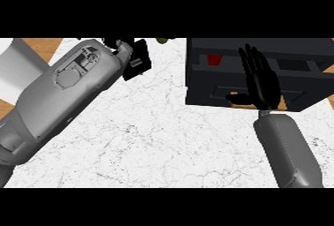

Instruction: Pick up the can, place it into the drawer and close the drawer

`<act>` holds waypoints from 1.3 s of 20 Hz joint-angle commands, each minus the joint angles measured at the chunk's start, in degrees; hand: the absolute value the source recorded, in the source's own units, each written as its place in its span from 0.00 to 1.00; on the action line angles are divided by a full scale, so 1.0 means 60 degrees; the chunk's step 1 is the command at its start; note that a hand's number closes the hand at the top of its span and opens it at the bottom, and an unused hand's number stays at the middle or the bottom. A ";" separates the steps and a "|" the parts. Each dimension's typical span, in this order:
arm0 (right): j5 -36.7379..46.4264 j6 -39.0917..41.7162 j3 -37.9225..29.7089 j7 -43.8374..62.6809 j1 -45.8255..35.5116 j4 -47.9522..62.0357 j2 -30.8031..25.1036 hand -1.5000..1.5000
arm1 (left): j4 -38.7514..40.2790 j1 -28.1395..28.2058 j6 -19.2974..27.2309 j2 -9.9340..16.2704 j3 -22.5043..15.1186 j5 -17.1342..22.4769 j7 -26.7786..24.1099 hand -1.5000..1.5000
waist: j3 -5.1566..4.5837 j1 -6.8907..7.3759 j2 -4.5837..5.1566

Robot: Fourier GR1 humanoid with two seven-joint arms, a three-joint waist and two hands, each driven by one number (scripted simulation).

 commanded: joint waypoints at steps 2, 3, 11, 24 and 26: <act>-0.0234 -0.0637 -0.0560 -0.0201 -0.1094 0.1997 0.0097 0.00 | -0.0788 0.0518 -0.0014 0.0586 0.0056 -0.0131 0.0431 0.00 | 0.0212 0.0046 0.0232; 0.0094 -0.1146 -0.0469 -0.0100 -0.1160 0.2445 0.0340 0.00 | -0.0367 0.0439 0.0003 0.0319 0.0177 -0.0176 0.0161 0.00 | 0.0214 -0.0055 0.0314; 0.0208 -0.1743 -0.1176 0.0182 -0.3297 0.4564 0.0004 0.00 | -0.2256 0.2157 0.0092 0.0823 -0.0022 -0.0430 0.0249 0.00 | 0.0206 0.0081 0.0279; -0.0047 -0.1912 -0.1852 0.0035 -0.5174 0.6368 -0.0569 0.00 | -0.3482 0.3000 -0.0314 0.1476 0.0201 -0.0566 0.0411 0.00 | 0.0223 0.0386 0.0468; 0.0226 -0.1847 -0.1739 0.0644 -0.5596 0.6546 -0.0461 0.00 | -0.3411 0.3753 -0.0280 0.1344 0.0020 -0.0809 -0.0288 0.00 | 0.0205 0.0397 0.0488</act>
